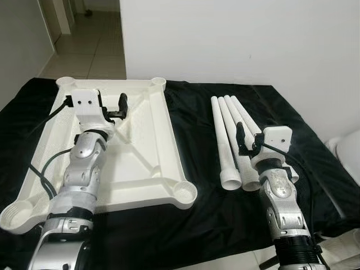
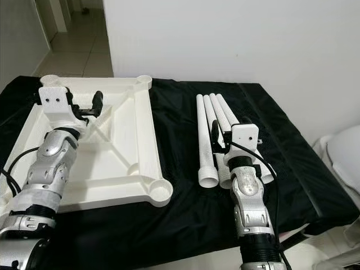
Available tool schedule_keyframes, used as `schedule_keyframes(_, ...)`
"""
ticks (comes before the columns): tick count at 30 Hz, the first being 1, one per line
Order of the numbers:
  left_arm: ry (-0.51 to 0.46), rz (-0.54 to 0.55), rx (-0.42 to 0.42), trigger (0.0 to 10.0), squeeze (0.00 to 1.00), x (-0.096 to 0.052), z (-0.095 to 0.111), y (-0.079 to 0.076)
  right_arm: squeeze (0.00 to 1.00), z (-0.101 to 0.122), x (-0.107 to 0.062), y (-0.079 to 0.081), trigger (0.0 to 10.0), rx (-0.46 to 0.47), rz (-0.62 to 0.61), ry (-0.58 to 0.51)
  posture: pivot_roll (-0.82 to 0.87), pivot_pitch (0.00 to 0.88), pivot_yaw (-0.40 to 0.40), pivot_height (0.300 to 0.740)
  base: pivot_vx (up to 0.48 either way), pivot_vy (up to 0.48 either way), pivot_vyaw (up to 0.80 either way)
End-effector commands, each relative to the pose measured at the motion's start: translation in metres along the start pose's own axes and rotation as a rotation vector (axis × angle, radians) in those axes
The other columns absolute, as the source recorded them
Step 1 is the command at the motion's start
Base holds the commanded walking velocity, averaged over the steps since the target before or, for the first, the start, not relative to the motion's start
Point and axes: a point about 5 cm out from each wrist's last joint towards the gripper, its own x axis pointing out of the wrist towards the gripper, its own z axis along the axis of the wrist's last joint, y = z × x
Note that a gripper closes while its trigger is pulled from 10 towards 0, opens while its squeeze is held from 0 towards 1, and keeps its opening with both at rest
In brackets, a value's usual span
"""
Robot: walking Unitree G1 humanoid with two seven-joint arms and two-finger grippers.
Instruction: Building children table
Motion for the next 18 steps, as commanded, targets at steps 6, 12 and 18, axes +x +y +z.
schedule_keyframes(6,-0.011,-0.081,0.014,10.0,0.00,-0.003,0.000,-0.010,0.00,-0.006,-0.003,-0.006,10.0,0.028,-0.063,0.032,-0.02,0.000,-0.025,0.740,0.000,0.000,0.00)
schedule_keyframes(12,0.004,-0.104,-0.012,10.0,0.00,-0.004,-0.001,-0.012,0.00,-0.008,-0.006,-0.004,10.0,0.033,-0.072,0.046,-0.03,0.000,-0.018,0.740,0.000,0.000,0.00)
schedule_keyframes(18,0.025,-0.113,-0.033,10.0,0.00,-0.005,-0.003,-0.015,0.00,-0.011,-0.010,-0.003,10.0,0.038,-0.090,0.056,-0.04,0.014,0.001,0.740,0.000,0.000,0.00)
